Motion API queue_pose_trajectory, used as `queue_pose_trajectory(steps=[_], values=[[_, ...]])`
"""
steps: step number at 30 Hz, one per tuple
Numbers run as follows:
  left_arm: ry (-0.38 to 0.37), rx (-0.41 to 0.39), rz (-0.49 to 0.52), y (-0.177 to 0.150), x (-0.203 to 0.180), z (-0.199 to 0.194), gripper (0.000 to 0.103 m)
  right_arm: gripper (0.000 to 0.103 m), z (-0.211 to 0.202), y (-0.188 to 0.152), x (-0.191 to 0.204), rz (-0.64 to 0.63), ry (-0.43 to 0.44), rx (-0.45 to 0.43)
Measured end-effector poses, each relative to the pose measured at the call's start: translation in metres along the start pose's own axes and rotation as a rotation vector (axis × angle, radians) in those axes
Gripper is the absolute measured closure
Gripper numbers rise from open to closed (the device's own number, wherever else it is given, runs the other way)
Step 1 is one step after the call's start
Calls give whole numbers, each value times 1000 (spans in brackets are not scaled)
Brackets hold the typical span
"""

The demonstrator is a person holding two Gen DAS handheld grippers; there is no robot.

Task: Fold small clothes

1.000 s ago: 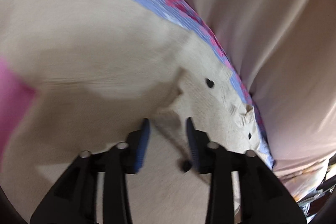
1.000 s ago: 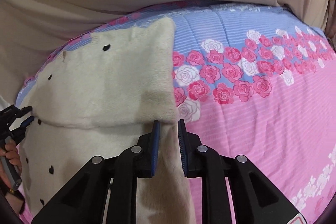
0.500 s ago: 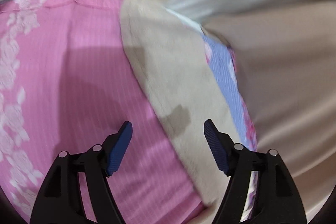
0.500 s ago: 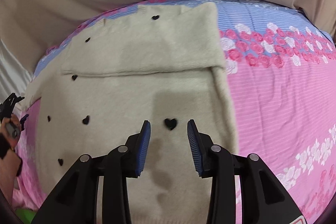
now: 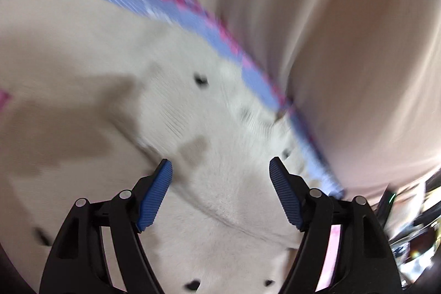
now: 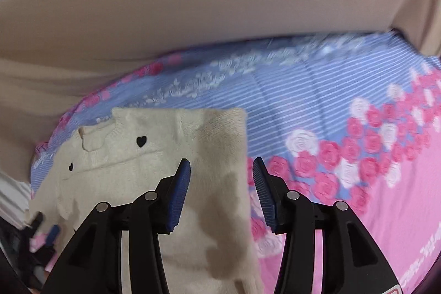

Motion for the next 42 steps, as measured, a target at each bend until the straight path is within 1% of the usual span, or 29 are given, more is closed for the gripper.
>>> queue_pose_trajectory(steps=[2, 3, 4, 5, 7, 8, 9, 11, 12, 13, 15, 17, 18, 20, 21, 22, 24, 26, 27, 28, 30, 31, 33, 34, 35, 36, 37, 39, 42], values=[[42, 37, -18, -4, 6, 17, 34, 57, 20, 8, -5, 21, -17, 9], [54, 35, -20, -9, 4, 23, 34, 60, 27, 11, -7, 28, 10, 13], [60, 12, -1, -10, 2, 23, 34, 82, 31, 13, -7, 31, 44, 17], [70, 12, 18, -9, 1, 22, 34, 95, 33, 17, -8, 29, 70, 16], [77, 18, 54, -6, 2, 20, 34, 95, 29, 24, -14, 41, 96, -44], [74, 19, 67, -4, 1, 22, 34, 95, 35, 25, -20, 36, 71, -54], [69, 17, 77, -5, 3, 22, 34, 95, 50, 22, -26, 16, 15, -16], [65, 7, 101, -6, -1, 24, 34, 94, 52, 20, -24, -10, 23, -32], [66, 6, 111, -9, -8, 27, 34, 93, 49, 20, -21, -11, 22, -30], [56, 1, 103, -10, -5, 23, 34, 89, 41, 20, -18, -5, 22, -42], [18, -55, 48, -4, 0, 9, 34, 85, 13, 15, -10, -31, 26, -127], [24, -171, -39, 10, 29, -28, 33, 73, -13, 3, -4, -98, 8, -198], [42, -204, -76, 15, 45, -40, 31, 64, -23, -3, -1, -127, 6, -218], [110, -301, -227, 33, 107, -79, 31, 61, -39, -25, 6, -195, 0, -238], [132, -333, -287, 38, 133, -93, 31, 61, -45, -40, 8, -218, 5, -224], [190, -377, -387, 46, 176, -116, 31, 61, -48, -52, 9, -223, 12, -209], [268, -453, -515, 55, 237, -152, 31, 59, -50, -77, 11, -214, 33, -161], [386, -530, -617, 65, 301, -190, 31, 59, -55, -98, 5, -200, 40, -112], [417, -549, -641, 70, 319, -199, 31, 58, -56, -112, 4, -191, 49, -81], [472, -568, -667, 77, 345, -212, 31, 58, -54, -124, 3, -185, 54, -53], [508, -575, -702, 89, 377, -220, 32, 57, -52, -145, 3, -176, 50, -4], [504, -580, -715, 94, 388, -220, 34, 57, -51, -154, 6, -174, 48, 20], [483, -597, -714, 105, 399, -218, 43, 57, -54, -166, 10, -175, 42, 37], [466, -601, -695, 112, 401, -214, 66, 57, -57, -170, 13, -184, 42, 38], [424, -587, -675, 119, 401, -208, 83, 57, -61, -176, 18, -197, 39, 36], [381, -562, -669, 125, 399, -201, 94, 57, -64, -179, 22, -219, 35, 33], [379, -581, -657, 128, 393, -204, 94, 56, -66, -182, 26, -236, 32, 28], [362, -642, -559, 139, 363, -212, 95, 54, -73, -183, 29, -261, 25, 7], [313, -677, -340, 158, 284, -219, 95, 52, -76, -185, 30, -257, 42, 1]])
Point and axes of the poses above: each gripper's, at about its wrist camera, not at the fingertips, and z roughly the way its jaws point, x to its left, y to its top, the point moved 5 cm from there along z, roughly the way its jaws point, and after that the axes turned 6 degrees about z, right-handed, at the moved point
